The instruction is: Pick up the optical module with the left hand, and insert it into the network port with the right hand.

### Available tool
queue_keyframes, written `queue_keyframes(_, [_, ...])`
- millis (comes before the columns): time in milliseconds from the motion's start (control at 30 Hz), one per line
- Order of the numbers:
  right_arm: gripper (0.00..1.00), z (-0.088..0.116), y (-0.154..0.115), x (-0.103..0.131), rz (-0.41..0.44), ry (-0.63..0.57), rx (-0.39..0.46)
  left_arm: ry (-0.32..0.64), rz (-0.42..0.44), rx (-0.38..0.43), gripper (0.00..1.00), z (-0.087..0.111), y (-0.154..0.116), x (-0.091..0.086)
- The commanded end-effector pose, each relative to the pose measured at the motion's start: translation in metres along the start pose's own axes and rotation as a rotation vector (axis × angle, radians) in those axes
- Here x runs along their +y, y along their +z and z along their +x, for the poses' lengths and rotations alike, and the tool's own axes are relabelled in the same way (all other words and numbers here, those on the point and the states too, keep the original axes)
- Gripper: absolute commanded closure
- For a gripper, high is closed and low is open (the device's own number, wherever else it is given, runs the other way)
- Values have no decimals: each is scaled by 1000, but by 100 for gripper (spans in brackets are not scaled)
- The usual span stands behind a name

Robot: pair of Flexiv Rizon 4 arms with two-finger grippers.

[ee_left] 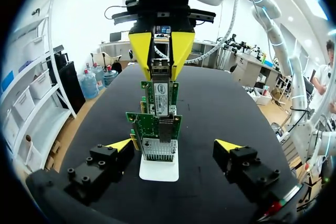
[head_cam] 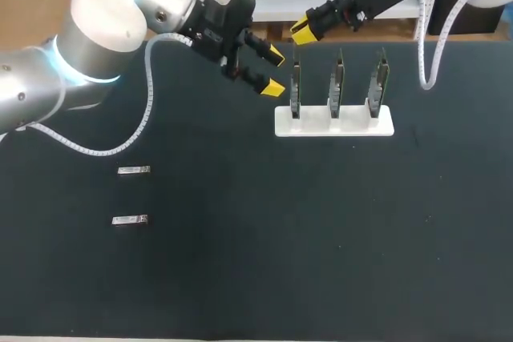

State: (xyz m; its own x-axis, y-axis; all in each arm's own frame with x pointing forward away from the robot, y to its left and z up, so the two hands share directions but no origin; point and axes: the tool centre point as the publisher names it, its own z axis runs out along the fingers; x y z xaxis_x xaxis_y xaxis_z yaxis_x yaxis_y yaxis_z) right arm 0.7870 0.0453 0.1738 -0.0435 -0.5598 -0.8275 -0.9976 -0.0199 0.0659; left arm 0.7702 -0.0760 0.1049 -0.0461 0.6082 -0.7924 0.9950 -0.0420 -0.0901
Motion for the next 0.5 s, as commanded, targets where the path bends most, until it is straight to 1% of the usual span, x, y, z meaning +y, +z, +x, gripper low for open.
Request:
queue_keyframes(33, [100, -3, -4, 6, 15, -12, -7, -1, -1, 3, 0, 0, 0, 0])
queue_keyframes(133, [100, -4, -5, 7, 18, -23, -2, -1, -1, 3, 0, 0, 0, 0])
queue_keyframes(500, [100, 1, -2, 6, 17, -9, 3, -1, -1, 3, 0, 0, 0, 0])
